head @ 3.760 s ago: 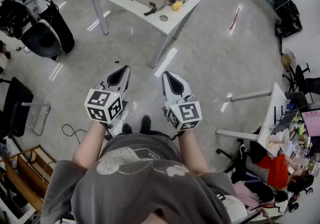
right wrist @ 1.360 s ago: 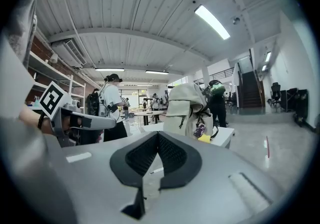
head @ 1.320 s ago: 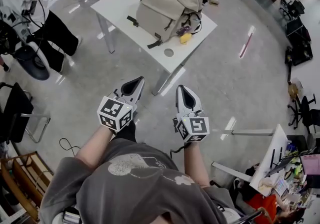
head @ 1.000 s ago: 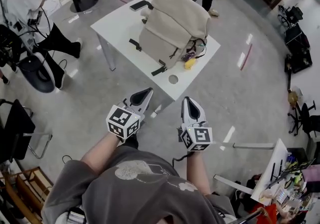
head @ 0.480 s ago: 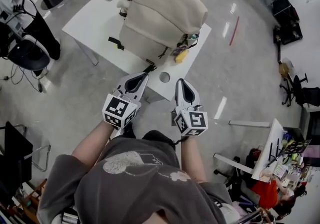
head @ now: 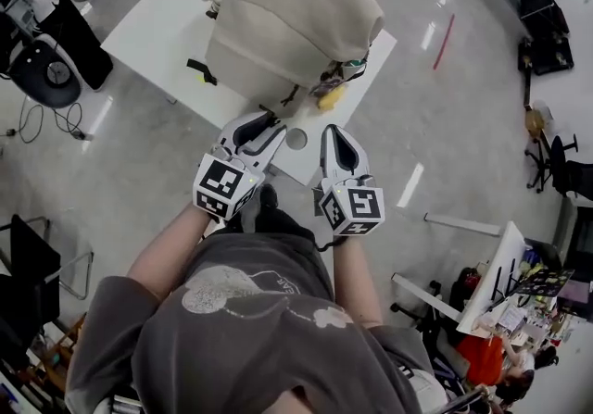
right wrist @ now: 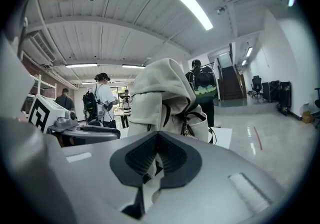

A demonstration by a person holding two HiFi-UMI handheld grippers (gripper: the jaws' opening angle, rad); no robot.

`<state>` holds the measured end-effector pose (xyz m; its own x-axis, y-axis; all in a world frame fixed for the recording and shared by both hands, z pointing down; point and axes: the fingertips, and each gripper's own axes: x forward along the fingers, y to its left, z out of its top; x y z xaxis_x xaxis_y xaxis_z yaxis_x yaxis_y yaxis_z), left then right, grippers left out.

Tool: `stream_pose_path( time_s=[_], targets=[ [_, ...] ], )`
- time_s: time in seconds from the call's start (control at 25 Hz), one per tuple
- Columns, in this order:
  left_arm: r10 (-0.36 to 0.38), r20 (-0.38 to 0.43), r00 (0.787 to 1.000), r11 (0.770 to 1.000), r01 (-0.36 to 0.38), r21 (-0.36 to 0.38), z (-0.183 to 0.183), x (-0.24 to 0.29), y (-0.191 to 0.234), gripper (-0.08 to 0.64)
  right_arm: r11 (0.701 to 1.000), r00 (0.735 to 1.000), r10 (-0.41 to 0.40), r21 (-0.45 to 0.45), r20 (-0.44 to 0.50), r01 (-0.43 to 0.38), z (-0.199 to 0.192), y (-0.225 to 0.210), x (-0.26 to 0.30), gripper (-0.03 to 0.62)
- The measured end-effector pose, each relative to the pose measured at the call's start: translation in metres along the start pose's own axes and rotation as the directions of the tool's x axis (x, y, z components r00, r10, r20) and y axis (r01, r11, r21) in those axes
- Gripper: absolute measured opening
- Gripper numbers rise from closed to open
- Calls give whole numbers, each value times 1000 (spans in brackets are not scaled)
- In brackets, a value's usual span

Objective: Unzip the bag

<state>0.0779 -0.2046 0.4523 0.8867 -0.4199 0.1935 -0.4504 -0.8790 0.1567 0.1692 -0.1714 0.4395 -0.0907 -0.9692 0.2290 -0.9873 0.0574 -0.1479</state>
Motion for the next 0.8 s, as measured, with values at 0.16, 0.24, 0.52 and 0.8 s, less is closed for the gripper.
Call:
stream_pose_path(
  time_s=[0.16, 0.24, 0.52, 0.8],
  targets=[
    [33, -36, 999, 999, -32, 1, -7, 25, 11, 156, 999, 999, 44, 8, -25, -44, -5, -10, 21, 0],
    [46, -63, 997, 999, -45, 7, -16, 40, 18, 169, 998, 997, 62, 13, -35, -61, -7, -17, 30, 0],
    [90, -113, 990, 995, -86, 47, -25, 70, 26, 189, 993, 991, 115, 30, -61, -114, -15, -30, 49, 0],
    [131, -105, 986, 991, -133, -17, -30, 88, 36, 167, 988, 984, 149, 63, -100, -144, -31, -39, 66, 0]
  ],
)
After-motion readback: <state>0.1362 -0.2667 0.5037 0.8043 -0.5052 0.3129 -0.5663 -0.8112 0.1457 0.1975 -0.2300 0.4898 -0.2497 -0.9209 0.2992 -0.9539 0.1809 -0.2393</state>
